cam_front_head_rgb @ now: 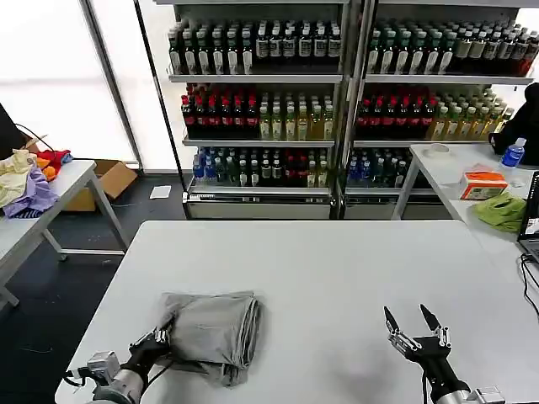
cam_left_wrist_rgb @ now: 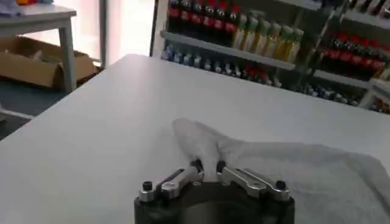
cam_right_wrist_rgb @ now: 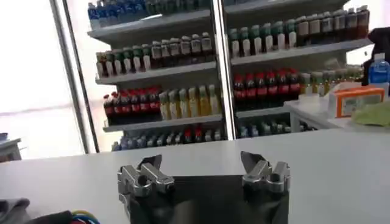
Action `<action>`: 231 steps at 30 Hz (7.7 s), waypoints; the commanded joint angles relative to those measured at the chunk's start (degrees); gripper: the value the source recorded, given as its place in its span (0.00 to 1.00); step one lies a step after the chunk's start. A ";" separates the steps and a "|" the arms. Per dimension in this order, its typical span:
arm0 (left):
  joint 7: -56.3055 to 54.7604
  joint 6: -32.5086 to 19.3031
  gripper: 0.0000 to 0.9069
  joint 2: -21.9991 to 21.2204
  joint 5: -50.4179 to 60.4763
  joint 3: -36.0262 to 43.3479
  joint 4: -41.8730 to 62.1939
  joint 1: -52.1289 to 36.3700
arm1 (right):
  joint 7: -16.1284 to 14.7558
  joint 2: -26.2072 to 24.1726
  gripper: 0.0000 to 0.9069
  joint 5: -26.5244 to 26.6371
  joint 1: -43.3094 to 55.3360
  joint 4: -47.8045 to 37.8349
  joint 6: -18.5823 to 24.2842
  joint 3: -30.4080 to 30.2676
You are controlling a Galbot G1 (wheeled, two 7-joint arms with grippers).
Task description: Fold and organize the clothes.
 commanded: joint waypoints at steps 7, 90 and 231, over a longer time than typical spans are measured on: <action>-0.63 2.16 0.01 17.51 -21.99 -22.32 -4.71 1.99 | -0.01 -0.97 1.00 1.39 0.14 -0.88 0.83 0.67; -2.12 5.10 1.00 3.20 -11.93 2.03 -15.13 -6.39 | 16.69 -3.63 0.00 20.80 18.56 -2.79 -31.25 -27.03; 4.98 -3.02 1.00 1.95 -3.30 -1.65 -13.86 0.52 | -2.54 -1.34 1.00 3.73 2.42 -3.83 -2.83 19.71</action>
